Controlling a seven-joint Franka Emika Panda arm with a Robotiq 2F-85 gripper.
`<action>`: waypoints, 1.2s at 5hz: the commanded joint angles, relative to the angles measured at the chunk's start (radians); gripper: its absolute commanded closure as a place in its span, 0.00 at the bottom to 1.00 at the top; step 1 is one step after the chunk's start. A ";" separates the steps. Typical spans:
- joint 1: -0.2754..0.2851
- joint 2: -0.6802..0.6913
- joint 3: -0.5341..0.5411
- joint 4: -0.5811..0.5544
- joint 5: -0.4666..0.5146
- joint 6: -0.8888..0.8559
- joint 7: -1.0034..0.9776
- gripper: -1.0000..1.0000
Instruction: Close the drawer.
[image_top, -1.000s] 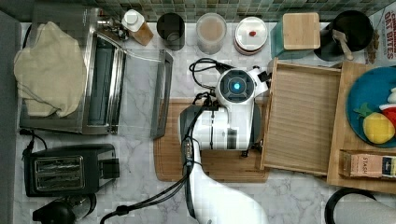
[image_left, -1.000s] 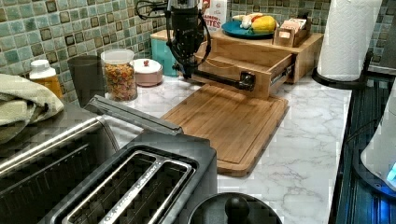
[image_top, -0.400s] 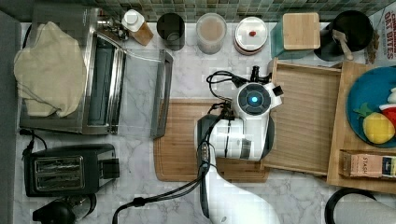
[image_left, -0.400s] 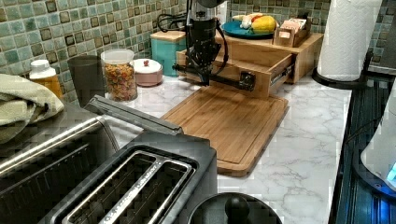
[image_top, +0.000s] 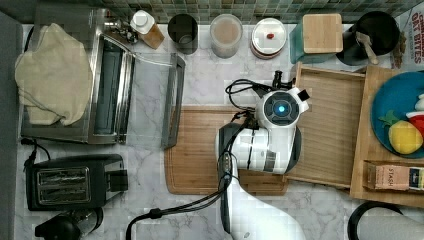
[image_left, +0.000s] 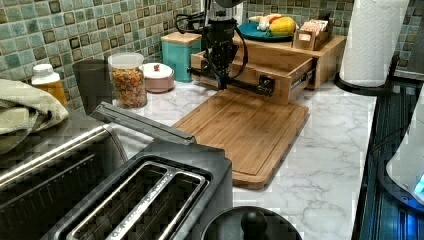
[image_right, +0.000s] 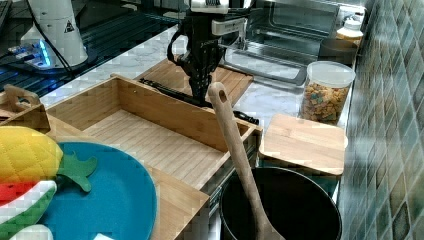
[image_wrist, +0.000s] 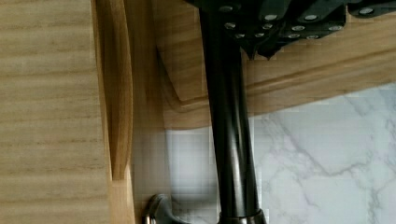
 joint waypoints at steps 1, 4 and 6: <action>-0.134 -0.005 -0.166 0.102 -0.129 0.009 -0.096 1.00; -0.137 0.017 -0.303 0.130 -0.299 0.054 -0.032 1.00; -0.102 0.077 -0.425 0.228 -0.219 -0.009 -0.220 1.00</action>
